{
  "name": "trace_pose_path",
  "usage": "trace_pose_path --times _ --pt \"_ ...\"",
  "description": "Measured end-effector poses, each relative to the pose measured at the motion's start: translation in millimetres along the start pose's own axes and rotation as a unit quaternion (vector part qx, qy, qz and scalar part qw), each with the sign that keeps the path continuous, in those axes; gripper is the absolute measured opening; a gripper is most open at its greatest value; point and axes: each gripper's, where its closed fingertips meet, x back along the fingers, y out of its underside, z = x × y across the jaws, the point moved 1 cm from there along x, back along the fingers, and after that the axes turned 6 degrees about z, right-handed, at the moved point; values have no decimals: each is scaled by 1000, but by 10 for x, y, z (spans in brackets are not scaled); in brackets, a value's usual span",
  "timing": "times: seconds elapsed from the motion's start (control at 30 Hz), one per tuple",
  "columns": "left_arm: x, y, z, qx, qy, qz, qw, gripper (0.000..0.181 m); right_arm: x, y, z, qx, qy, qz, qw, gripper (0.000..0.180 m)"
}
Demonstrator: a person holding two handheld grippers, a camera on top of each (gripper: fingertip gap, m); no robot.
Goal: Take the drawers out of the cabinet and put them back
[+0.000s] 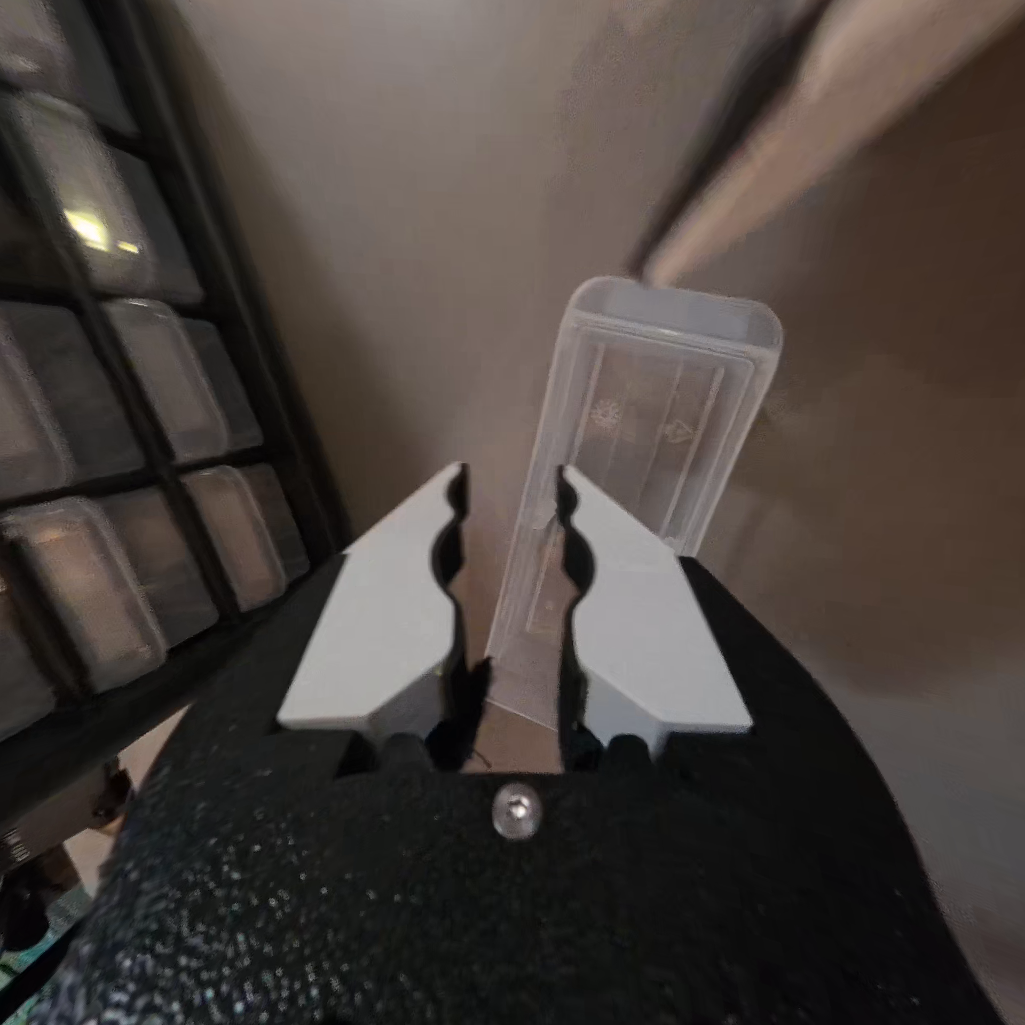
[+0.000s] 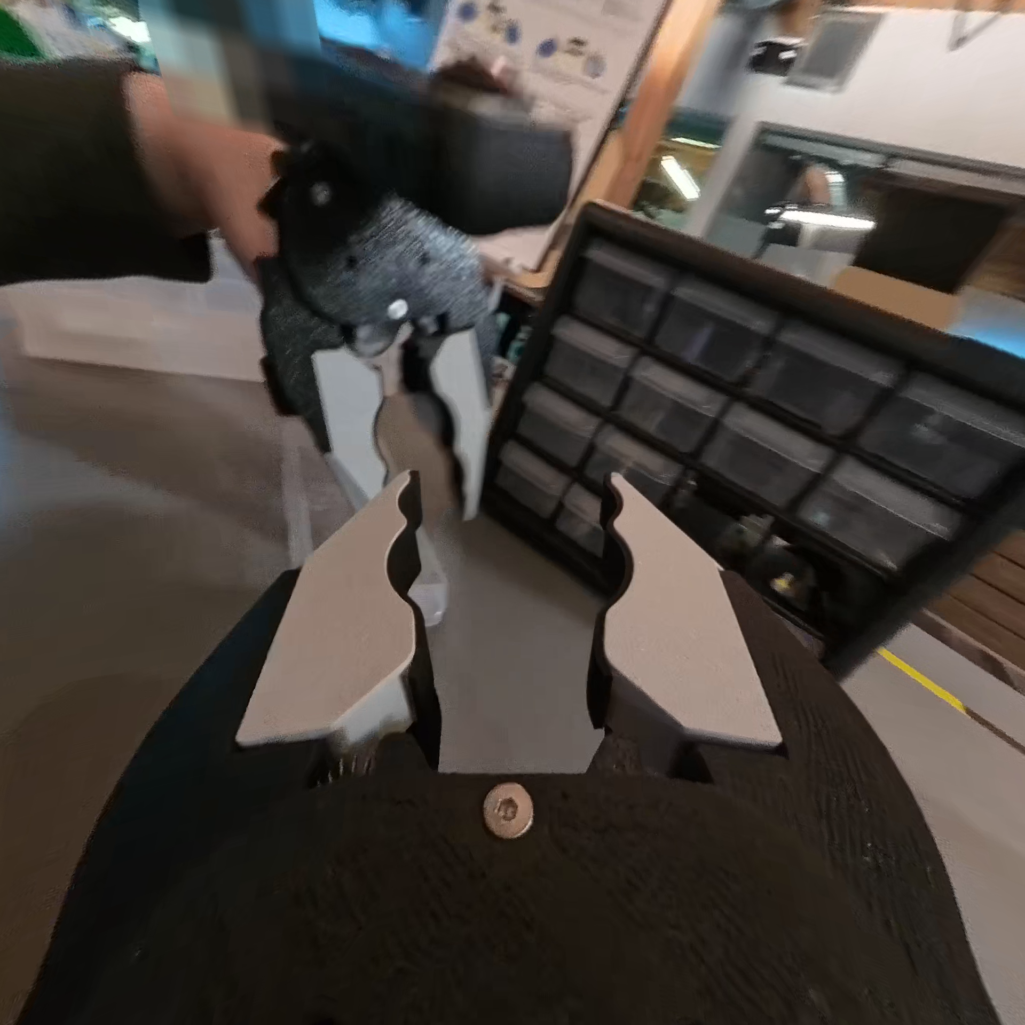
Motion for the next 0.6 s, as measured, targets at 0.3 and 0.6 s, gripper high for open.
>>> trace_pose_path --times 0.3,0.6 --pt "1042 -527 -33 74 -149 440 882 83 -70 12 -367 -21 -119 2 993 117" --pt "1371 -198 -60 150 -249 597 748 91 -91 456 -562 -111 -246 -173 947 113"
